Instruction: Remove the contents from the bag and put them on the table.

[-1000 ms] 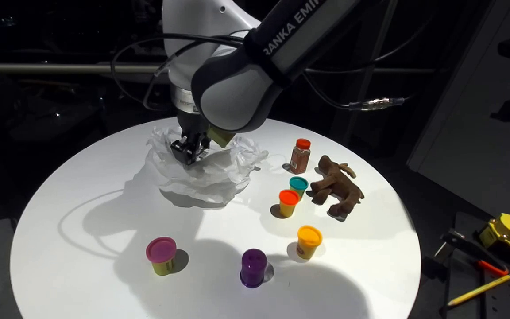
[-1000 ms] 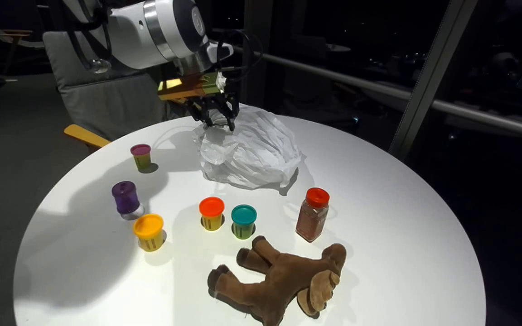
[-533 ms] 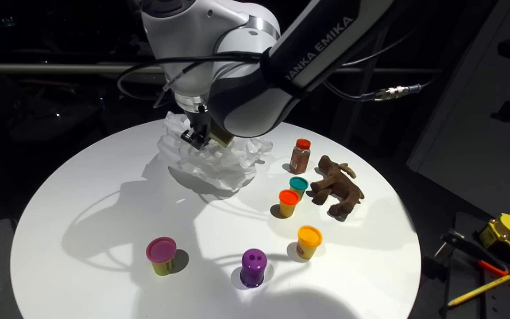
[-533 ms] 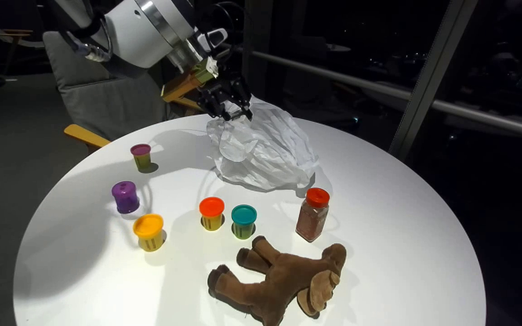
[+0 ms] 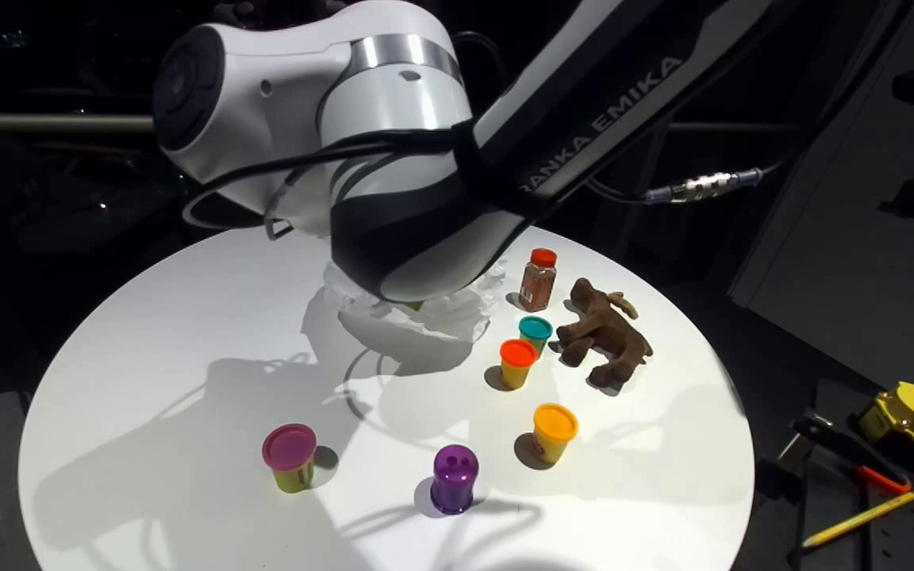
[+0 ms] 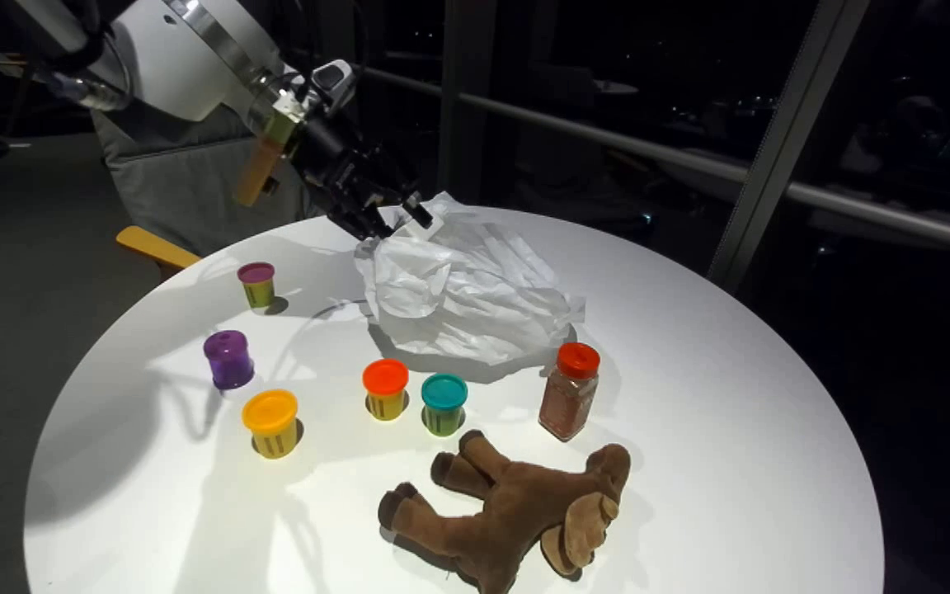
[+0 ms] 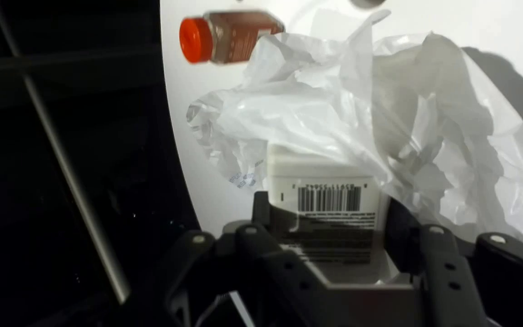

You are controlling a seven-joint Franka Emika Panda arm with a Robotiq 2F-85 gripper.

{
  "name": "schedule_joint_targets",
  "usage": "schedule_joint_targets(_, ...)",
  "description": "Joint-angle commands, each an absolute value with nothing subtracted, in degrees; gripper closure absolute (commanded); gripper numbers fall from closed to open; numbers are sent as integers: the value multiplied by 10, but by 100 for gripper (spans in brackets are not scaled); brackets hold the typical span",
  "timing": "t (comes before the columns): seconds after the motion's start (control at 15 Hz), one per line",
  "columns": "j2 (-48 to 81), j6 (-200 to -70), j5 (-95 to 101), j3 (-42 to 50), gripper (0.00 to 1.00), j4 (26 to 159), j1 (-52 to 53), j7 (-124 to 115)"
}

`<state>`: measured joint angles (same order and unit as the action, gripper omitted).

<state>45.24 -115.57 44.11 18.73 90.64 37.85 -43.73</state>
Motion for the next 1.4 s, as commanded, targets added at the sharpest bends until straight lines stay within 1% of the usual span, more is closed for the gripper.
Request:
schedule_joint_targets(0.0, 447, -1088, 402, 90, 66, 894, 317, -415)
schedule_joint_targets(0.13, 457, -1127, 384, 53, 66, 889, 286, -424)
schedule_joint_targets(0.27, 470, -1182, 398, 40, 66, 884, 267, -447)
schedule_joint_targets(0.53, 501, -1312, 418, 47, 66, 869, 245, -448)
schedule_joint_targets(0.73, 520, -1372, 401, 46, 66, 860, 229, -422)
schedule_joint_targets(0.8, 515, -1381, 395, 43, 16, 867, 226, -411)
schedule_joint_targets(0.87, 516, -1386, 391, 45, 14, 867, 225, -407)
schedule_joint_targets(1.0, 508, -1386, 382, 47, 2, 873, 223, -402)
schedule_joint_targets(1.07, 507, -1386, 377, 48, 0, 872, 221, -401)
schedule_joint_targets(1.33, 506, -1395, 338, 46, 0, 862, 211, -398)
